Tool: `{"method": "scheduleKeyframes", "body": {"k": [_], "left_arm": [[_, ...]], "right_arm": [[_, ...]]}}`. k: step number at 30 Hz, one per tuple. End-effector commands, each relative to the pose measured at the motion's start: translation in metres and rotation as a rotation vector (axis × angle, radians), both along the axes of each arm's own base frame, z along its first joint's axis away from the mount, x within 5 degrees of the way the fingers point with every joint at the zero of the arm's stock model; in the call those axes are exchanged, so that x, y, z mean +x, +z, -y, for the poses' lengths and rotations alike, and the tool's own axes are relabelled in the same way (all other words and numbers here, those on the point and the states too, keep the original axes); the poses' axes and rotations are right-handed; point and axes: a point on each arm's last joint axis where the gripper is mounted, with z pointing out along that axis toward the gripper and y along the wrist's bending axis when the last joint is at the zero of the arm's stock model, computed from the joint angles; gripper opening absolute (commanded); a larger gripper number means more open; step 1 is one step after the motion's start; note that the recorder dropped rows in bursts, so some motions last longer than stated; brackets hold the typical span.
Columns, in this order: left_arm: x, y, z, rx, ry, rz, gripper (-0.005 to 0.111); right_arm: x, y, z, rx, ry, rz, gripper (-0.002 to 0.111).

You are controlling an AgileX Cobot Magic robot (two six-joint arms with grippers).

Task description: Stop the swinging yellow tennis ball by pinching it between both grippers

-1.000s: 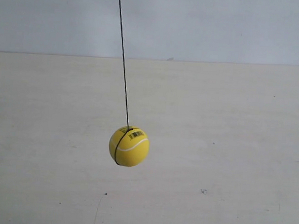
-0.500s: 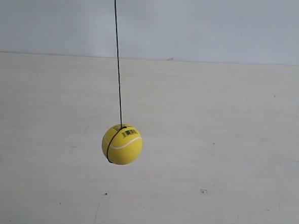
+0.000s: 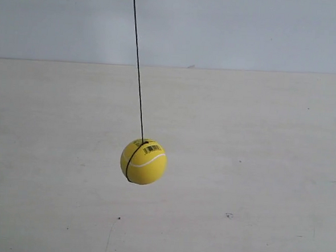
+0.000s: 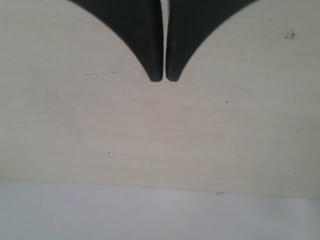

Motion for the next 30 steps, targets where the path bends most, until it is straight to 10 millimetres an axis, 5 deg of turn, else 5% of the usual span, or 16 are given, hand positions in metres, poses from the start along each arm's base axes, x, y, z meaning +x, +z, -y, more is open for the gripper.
{"method": "scheduleKeyframes", "body": {"k": [1,5,11,30], "left_arm": [[0.003,-0.004,-0.009,0.143,0.114,-0.07,0.005],[-0.004,-0.036,-0.013,0.261,0.178,-0.272,0.005],[-0.007,-0.055,-0.016,0.223,0.181,-0.461,0.005],[-0.007,-0.056,-0.016,0.22,0.18,-0.469,0.005]], "right_arm": [[0.0,0.001,0.0,-0.002,-0.002,0.009,0.0],[0.0,0.001,0.0,-0.002,-0.002,0.009,0.0],[0.0,0.001,0.0,-0.002,-0.002,0.009,0.0],[0.0,0.001,0.0,-0.002,-0.002,0.009,0.0]]}}
